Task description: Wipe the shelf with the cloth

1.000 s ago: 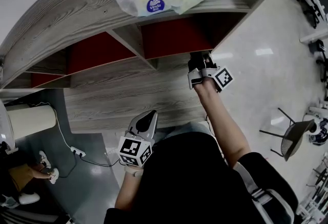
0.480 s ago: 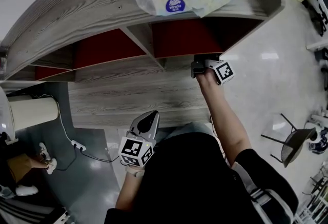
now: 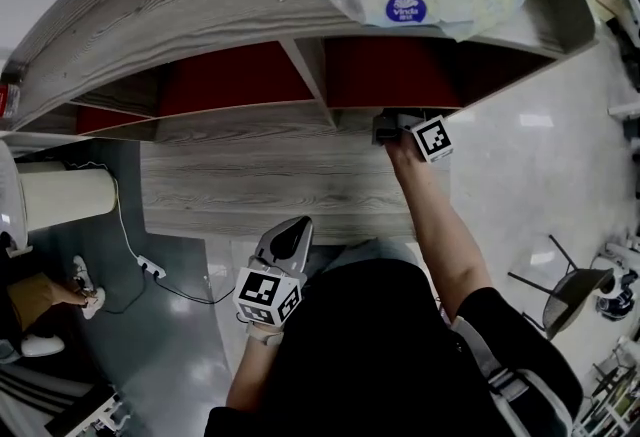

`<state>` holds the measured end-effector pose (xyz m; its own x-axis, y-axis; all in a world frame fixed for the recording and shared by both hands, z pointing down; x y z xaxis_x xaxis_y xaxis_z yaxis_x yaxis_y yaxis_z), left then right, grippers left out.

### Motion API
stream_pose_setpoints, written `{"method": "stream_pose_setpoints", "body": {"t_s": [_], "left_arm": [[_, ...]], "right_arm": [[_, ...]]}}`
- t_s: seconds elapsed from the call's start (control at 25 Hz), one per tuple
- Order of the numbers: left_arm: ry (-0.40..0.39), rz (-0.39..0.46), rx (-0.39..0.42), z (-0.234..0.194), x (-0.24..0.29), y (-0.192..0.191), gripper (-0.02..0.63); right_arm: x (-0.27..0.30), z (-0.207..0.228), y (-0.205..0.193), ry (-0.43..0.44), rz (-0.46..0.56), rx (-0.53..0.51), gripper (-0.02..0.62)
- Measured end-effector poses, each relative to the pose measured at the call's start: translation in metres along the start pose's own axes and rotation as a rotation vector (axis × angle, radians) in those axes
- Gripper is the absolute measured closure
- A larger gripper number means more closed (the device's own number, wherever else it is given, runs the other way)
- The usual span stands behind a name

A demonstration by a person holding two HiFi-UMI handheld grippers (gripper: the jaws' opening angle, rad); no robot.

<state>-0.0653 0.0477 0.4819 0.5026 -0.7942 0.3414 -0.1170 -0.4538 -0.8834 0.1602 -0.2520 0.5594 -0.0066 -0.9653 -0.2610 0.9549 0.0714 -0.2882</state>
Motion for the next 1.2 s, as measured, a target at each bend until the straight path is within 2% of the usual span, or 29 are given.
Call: {"method": "stream_pose_setpoints", "body": {"t_s": [0.16,0.4,0.52,0.6,0.72,0.96,1.2], "left_arm": [[0.035,0.007,-0.011,-0.006,-0.01,-0.003,0.598],[0.097,0.017,-0.04,-0.014,-0.025,-0.006,0.598],[0.115,0.021,-0.049,-0.017,-0.028,-0.008,0.598],[0.12,0.022,-0.052,-0.018,-0.028,-0.009,0.598],[0.117,0.021,-0.057,-0.018,-0.027,-0.009,0.598],[0.079,0.012,-0.049,-0.014,-0.014,-0.007,0.598],[0.034,-0.001,-0.036,-0.009,-0.001,-0.005,0.597]], "right_arm": [[0.004,-0.015,-0.038,0.084,-0.107,-0.018,0.518],[0.003,-0.024,-0.097,0.136,-0.326,-0.155,0.517],[-0.003,-0.019,-0.122,0.154,-0.455,-0.258,0.517],[-0.005,-0.015,-0.129,0.157,-0.503,-0.321,0.517],[-0.006,-0.007,-0.122,0.142,-0.504,-0.384,0.515],[-0.005,0.019,-0.076,0.05,-0.415,-0.467,0.515],[-0.008,0.049,-0.026,-0.101,-0.299,-0.51,0.515]]}}
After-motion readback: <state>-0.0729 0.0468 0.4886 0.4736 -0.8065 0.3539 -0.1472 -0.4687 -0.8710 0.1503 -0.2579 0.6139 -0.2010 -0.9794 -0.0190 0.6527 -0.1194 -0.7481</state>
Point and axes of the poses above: the fingertips, and each gripper's own axes: x forward along the fingers, z to its right, y out of its top, the point moved 3 cm from there along -x, backward along the fingers, and after that the axes turned 12 degrees about z, right-handed, at the moved point
